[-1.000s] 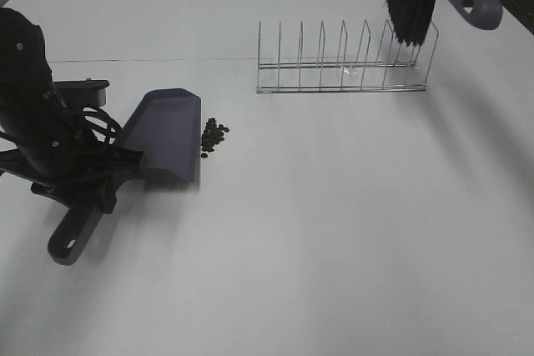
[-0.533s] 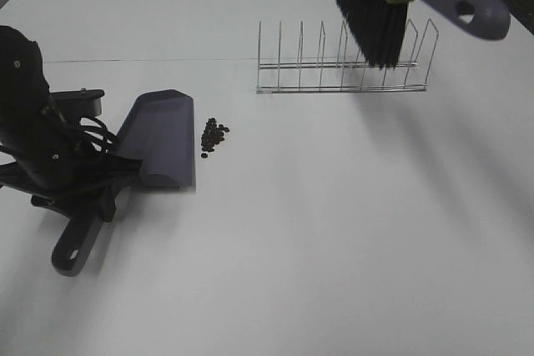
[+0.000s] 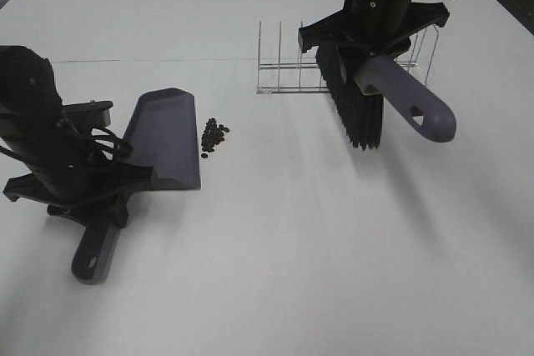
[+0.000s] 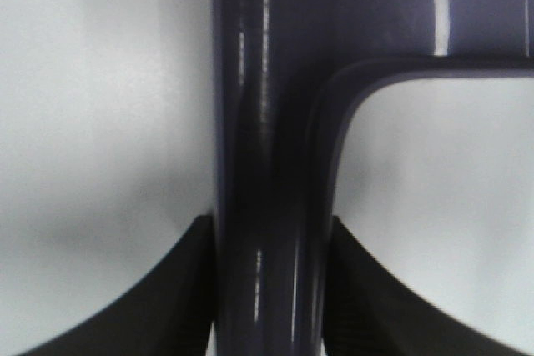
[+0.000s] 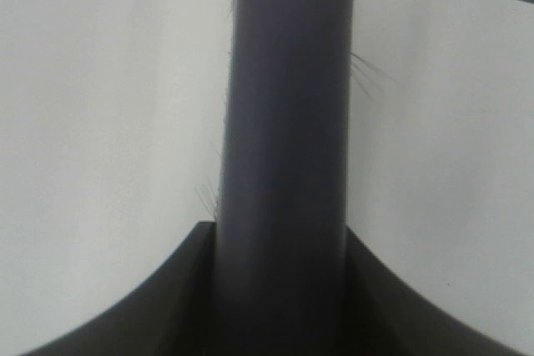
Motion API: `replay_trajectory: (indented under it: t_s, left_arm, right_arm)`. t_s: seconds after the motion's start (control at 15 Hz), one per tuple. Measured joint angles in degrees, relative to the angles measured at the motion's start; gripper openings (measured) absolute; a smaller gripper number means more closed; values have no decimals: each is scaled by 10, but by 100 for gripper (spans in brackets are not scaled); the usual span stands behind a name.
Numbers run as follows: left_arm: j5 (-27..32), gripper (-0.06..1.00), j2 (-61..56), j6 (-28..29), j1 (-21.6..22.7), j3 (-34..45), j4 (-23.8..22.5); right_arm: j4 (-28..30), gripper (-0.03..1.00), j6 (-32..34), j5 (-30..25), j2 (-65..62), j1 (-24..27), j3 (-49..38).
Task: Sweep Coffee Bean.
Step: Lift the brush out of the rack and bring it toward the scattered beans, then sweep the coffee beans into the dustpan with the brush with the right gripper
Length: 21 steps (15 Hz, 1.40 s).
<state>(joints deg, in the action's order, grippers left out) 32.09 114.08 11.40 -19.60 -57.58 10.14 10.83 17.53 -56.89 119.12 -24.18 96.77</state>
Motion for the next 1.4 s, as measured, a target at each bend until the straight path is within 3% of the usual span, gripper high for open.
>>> replay_trajectory:
  t_s: [0.2,0.6,0.93,1.27,1.4]
  left_arm:
    - [-1,34,17,-5,-28,-21,2]
    - [2,34,19,-5,-28,-23,6]
    - [6,34,24,-5,-28,-27,6]
    - [7,34,25,-5,-28,-26,6]
    - [10,34,25,-5,-28,-28,6]
  right_arm:
    - [0,31,1,13,53,0,0]
    - [-46,31,-30,26,115,-28,45]
    - [-85,31,-35,-36,197,-119,175]
    - [-162,31,-49,-54,211,-155,268]
    - [-108,31,-49,-112,209,-155,322]
